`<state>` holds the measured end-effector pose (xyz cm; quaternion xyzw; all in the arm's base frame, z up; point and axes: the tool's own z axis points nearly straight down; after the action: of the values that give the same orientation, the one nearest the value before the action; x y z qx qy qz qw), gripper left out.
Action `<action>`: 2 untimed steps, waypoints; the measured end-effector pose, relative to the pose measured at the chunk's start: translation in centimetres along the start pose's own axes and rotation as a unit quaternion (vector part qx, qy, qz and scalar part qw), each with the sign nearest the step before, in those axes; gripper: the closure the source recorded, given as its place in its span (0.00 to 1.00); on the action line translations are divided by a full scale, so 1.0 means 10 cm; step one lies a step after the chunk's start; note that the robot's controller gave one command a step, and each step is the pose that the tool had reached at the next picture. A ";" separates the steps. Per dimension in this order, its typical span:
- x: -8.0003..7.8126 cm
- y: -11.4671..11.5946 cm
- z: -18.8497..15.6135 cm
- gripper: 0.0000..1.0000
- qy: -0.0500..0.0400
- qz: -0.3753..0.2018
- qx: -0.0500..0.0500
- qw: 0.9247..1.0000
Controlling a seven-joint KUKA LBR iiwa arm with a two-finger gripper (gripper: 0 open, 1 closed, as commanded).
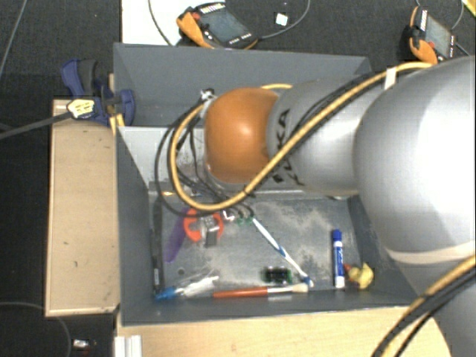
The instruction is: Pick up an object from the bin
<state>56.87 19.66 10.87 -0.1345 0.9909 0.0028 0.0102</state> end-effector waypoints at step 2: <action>0.10 -0.30 0.25 0.00 0.003 0.087 0.000 0.996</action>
Offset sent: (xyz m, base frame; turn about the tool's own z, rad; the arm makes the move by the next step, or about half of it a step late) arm -0.0036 -0.0282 -0.0272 0.1249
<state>56.75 16.54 8.31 -0.0478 0.9988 0.0029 0.0074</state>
